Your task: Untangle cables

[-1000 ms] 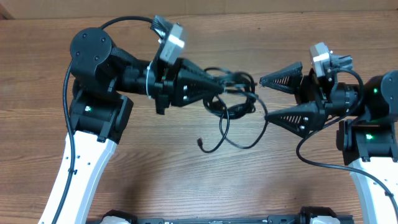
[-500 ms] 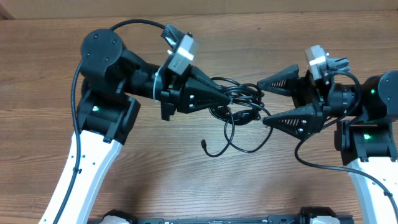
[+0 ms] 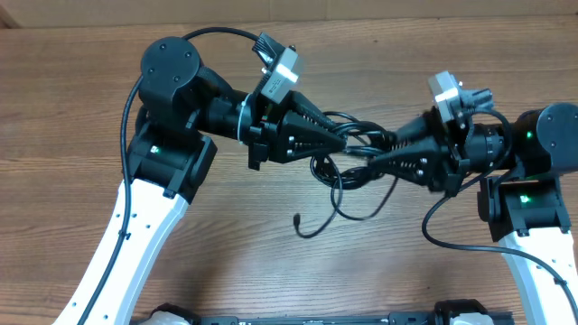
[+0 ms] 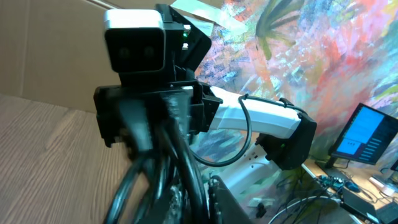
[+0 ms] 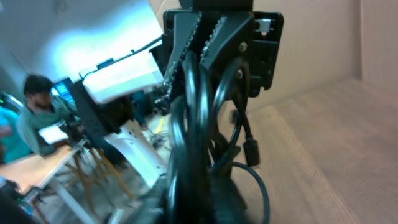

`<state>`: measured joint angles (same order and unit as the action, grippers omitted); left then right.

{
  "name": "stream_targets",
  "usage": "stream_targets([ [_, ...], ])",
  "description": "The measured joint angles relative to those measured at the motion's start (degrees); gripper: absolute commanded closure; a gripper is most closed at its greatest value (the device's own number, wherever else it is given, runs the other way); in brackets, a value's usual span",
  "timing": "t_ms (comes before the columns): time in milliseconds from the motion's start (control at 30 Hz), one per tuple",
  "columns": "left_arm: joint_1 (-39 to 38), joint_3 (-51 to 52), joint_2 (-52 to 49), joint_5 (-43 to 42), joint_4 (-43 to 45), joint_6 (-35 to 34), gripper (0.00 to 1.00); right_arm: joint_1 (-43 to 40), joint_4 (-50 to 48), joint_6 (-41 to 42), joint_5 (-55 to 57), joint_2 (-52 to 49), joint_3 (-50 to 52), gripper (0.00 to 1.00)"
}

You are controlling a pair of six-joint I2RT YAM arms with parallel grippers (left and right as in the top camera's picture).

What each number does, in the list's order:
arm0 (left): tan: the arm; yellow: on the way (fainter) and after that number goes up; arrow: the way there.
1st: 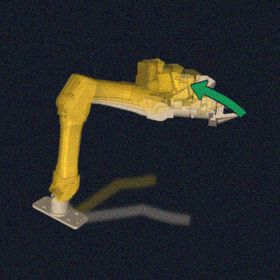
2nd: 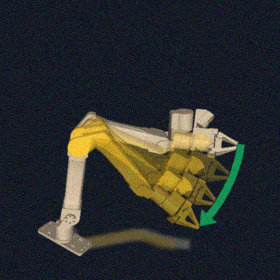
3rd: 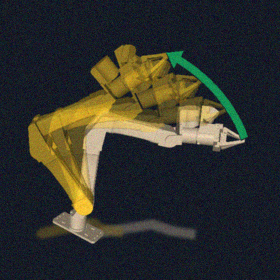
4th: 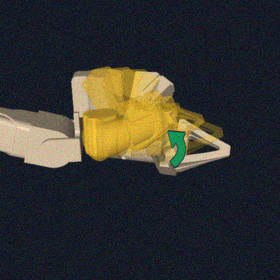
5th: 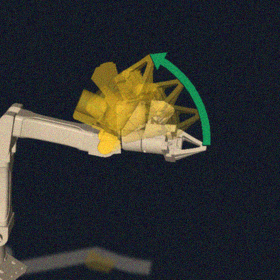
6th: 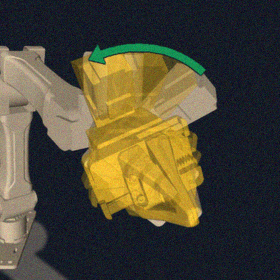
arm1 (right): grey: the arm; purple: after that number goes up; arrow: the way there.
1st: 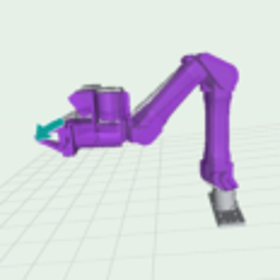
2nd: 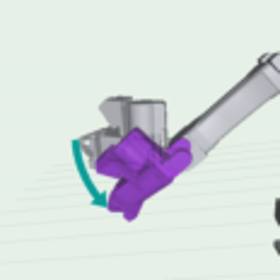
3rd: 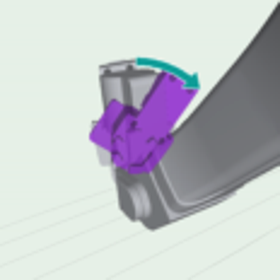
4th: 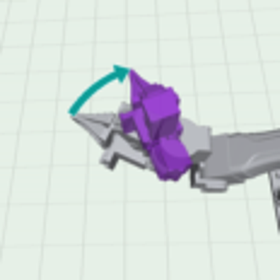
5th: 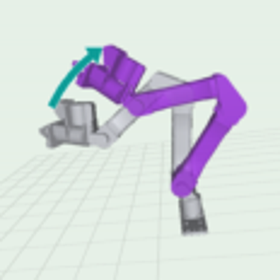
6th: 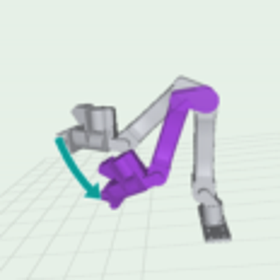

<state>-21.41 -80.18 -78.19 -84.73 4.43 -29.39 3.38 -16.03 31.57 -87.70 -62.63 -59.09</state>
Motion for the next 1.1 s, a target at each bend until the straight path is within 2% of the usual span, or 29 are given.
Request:
stream_targets([
  [33, 0.0, 0.0, 0.0, 0.1, 0.1, 0.0, 0.79, 0.0, 0.0, -0.1, 0.0, 0.0, 0.0, 0.96],
  [100, 0.0, 0.0, 0.0, 0.1, 0.1, 0.0, 0.7, 0.0, 0.1, -0.1, 0.0, 0.0, 0.0, 0.96],
  [133, 0.0, 0.0, 0.0, 0.0, 0.2, 0.0, 0.53, 0.0, 0.1, 0.0, 0.0, 0.0, 0.0, 0.96],
  [167, 0.0, 0.0, 0.0, -0.2, 0.2, 0.0, 0.25, 0.0, 0.1, 0.0, 0.0, 0.0, 0.0, 0.96],
  [200, 0.0, 0.0, 0.0, -0.5, 0.3, 0.2, 0.01, 0.0, 0.2, -0.1, 0.1, 0.0, 0.0, 0.96],
  [333, 0.2, -0.1, 0.2, -3.7, 3.0, -1.1, 0.0, -0.3, 0.2, 0.1, 0.7, -0.6, 0.0, 0.96],
  [533, 3.1, -0.1, 0.6, -4.7, 12.9, -8.9, 0.0, -1.8, 0.2, 1.2, 0.2, -0.6, 0.0, 0.96],
  [733, 7.1, -0.1, 3.3, -4.0, 14.0, -14.3, 0.0, -6.4, 0.1, 6.4, 1.9, -0.6, 0.0, 0.96],
  [933, 7.8, -0.1, 3.8, -1.4, 9.2, -15.5, 0.0, -7.9, 0.2, 14.1, 6.8, -0.6, 0.0, 0.96],
  [1100, 7.8, -0.4, 3.9, 4.9, -4.7, -12.1, 0.0, -7.9, -3.6, 19.5, 8.9, -0.6, 0.0, 0.96],
])
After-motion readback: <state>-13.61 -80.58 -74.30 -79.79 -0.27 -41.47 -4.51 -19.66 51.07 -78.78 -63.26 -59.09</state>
